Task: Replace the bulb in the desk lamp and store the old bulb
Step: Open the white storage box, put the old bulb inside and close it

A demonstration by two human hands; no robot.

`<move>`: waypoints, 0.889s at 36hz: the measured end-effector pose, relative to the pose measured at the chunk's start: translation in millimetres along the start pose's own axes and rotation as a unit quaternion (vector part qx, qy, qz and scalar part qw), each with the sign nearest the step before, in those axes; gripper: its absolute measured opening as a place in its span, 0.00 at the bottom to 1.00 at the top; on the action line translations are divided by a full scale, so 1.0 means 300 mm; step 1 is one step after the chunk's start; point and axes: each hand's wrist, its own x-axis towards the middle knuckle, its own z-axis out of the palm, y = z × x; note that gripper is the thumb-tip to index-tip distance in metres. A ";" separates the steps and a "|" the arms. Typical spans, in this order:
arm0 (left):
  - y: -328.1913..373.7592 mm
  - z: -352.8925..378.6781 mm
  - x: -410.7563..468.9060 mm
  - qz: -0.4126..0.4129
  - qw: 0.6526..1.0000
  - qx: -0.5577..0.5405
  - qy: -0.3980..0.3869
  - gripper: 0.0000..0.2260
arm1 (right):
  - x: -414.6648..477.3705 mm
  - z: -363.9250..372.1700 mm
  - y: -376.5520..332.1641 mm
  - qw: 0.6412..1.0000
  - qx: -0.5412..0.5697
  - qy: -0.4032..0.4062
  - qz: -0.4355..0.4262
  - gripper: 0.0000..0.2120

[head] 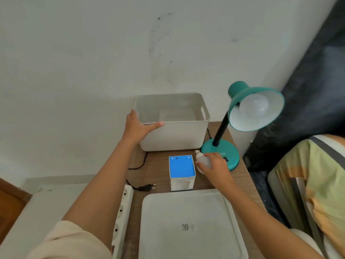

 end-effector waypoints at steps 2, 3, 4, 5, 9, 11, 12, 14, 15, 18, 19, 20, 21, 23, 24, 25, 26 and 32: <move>0.006 -0.002 -0.004 -0.007 1.000 -0.003 -0.006 0.55 | -0.010 -0.030 -0.022 0.999 0.018 0.023 -0.016 0.22; 0.008 -0.002 -0.007 -0.009 1.000 -0.004 -0.009 0.56 | -0.015 -0.046 -0.036 0.999 0.028 0.038 -0.027 0.22; 0.009 -0.002 -0.009 -0.010 1.000 -0.006 -0.011 0.56 | -0.019 -0.063 -0.052 0.997 0.037 0.053 -0.038 0.22; 0.011 -0.003 -0.011 -0.011 1.000 -0.007 -0.012 0.56 | -0.024 -0.082 -0.071 0.995 0.046 0.068 -0.050 0.22; 0.012 -0.007 -0.013 -0.015 1.000 -0.012 -0.017 0.56 | -0.031 -0.143 -0.160 0.986 0.059 0.113 -0.106 0.22; 0.011 -0.007 -0.010 -0.016 1.000 -0.014 -0.022 0.57 | -0.024 -0.164 -0.210 0.980 0.066 0.125 -0.139 0.22; 0.010 -0.006 -0.010 -0.017 1.000 -0.015 -0.022 0.57 | -0.013 -0.170 -0.235 0.977 0.073 0.129 -0.155 0.22; 0.007 -0.001 -0.011 -0.018 0.999 -0.021 -0.018 0.57 | 0.023 -0.177 -0.286 0.972 0.083 0.134 -0.177 0.21; 0.004 0.003 -0.011 -0.018 0.999 -0.024 -0.014 0.56 | 0.049 -0.179 -0.309 0.971 0.083 0.134 -0.182 0.21; -0.013 0.012 -0.008 -0.015 0.999 -0.032 -0.011 0.57 | 0.153 -0.166 -0.362 0.973 0.081 0.126 -0.177 0.21; -0.018 0.013 -0.001 -0.011 0.999 -0.035 -0.011 0.57 | 0.189 -0.159 -0.374 0.975 0.081 0.119 -0.170 0.21; -0.022 0.014 0.006 -0.009 0.999 -0.038 -0.011 0.57 | 0.227 -0.153 -0.382 0.977 0.082 0.109 -0.161 0.21; -0.024 0.015 0.014 -0.005 0.999 -0.039 -0.011 0.57 | 0.262 -0.147 -0.390 0.980 0.081 0.099 -0.153 0.21; -0.029 0.015 0.023 0.003 0.999 -0.043 -0.008 0.56 | 0.332 -0.135 -0.401 0.986 0.065 0.077 -0.130 0.21; -0.028 0.016 0.023 0.005 0.999 -0.045 -0.008 0.56 | 0.367 -0.131 -0.405 0.990 0.050 0.062 -0.119 0.20; -0.028 0.016 0.024 0.007 0.999 -0.047 -0.008 0.56 | 0.399 -0.125 -0.407 0.992 0.037 0.046 -0.114 0.20; -0.031 0.017 0.025 0.007 0.999 -0.049 -0.006 0.56 | 0.428 -0.118 -0.407 0.993 0.028 0.031 -0.111 0.19; -0.049 0.023 0.015 0.009 0.998 -0.061 0.007 0.56 | 0.509 -0.089 -0.393 0.993 0.032 -0.066 -0.088 0.19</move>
